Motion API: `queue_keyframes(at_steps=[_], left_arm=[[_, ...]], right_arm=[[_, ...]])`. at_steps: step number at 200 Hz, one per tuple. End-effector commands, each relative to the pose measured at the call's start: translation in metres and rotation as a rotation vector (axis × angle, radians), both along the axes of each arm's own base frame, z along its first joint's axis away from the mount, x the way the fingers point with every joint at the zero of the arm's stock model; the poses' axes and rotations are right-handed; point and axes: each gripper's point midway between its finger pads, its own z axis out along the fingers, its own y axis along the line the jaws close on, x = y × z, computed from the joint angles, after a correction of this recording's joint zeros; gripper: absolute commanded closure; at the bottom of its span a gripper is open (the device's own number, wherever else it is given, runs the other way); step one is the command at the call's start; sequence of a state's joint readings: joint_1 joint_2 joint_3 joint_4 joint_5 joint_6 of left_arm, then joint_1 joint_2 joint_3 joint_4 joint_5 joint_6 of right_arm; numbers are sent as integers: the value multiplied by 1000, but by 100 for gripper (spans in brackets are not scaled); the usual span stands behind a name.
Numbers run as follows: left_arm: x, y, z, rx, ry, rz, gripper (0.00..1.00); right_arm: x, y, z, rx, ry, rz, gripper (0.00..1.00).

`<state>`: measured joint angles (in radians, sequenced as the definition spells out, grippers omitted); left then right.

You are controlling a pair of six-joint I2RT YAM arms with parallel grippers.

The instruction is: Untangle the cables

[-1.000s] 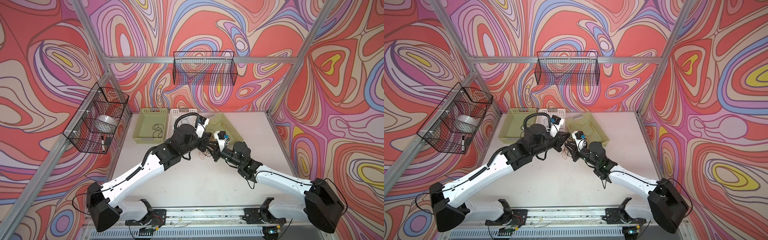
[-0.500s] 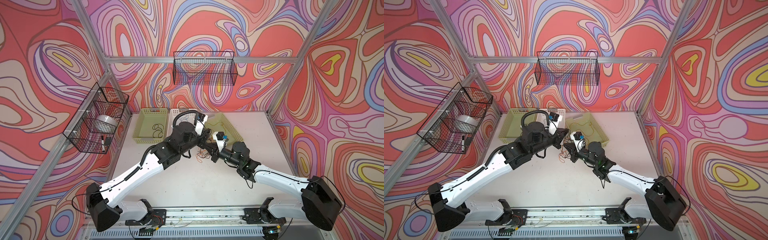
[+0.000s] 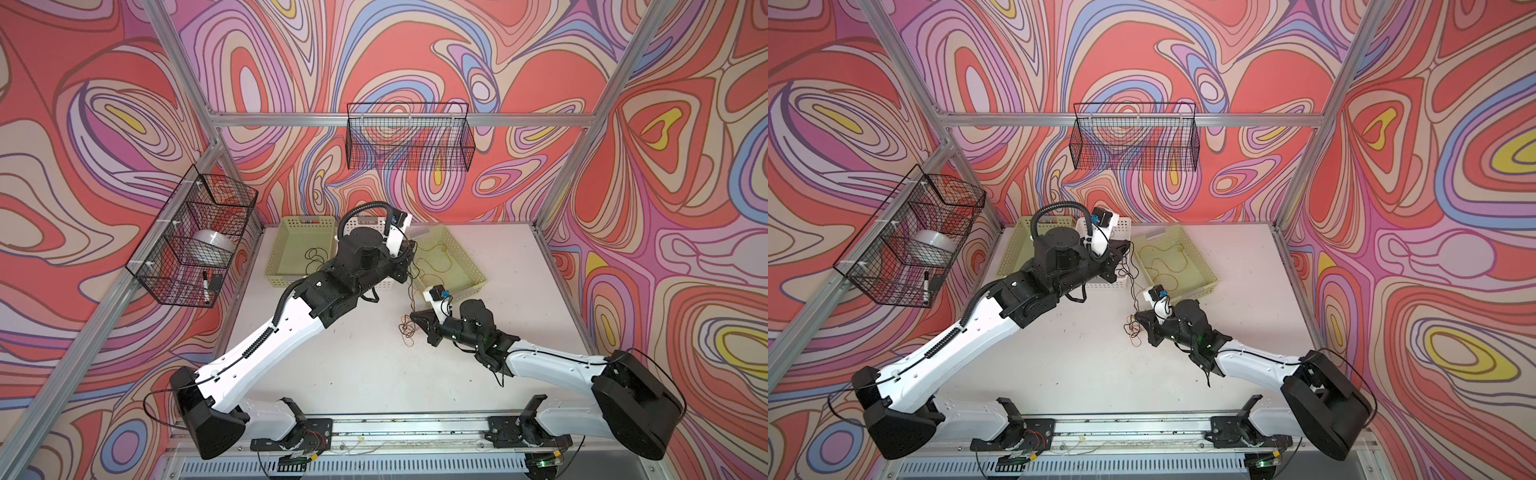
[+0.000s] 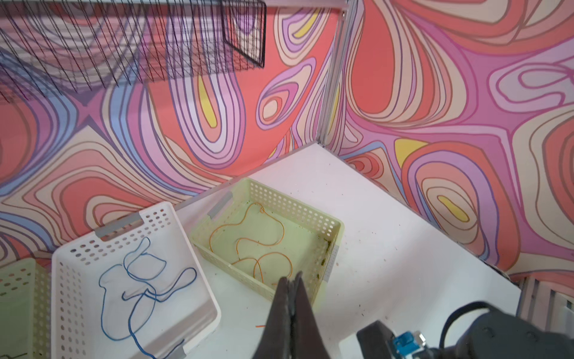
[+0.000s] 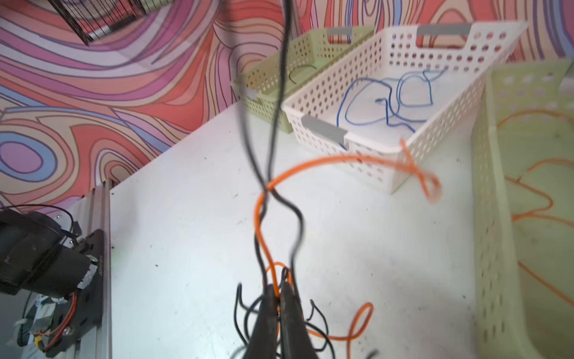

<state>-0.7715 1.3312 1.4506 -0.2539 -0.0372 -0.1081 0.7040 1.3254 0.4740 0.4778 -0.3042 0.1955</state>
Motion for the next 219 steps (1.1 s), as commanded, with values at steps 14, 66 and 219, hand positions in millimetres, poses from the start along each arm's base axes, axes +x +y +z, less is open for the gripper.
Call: queue_keyframes(at_steps=[14, 66, 219], left_arm=[[4, 13, 38, -4, -98, 27, 100], [8, 33, 59, 18, -142, 55, 100], [-20, 13, 39, -43, -52, -169, 100]], right_arm=[[-9, -6, -48, -84, 137, -20, 100], [0, -22, -95, -223, 257, -125, 100], [19, -30, -2, -137, -27, -189, 58]])
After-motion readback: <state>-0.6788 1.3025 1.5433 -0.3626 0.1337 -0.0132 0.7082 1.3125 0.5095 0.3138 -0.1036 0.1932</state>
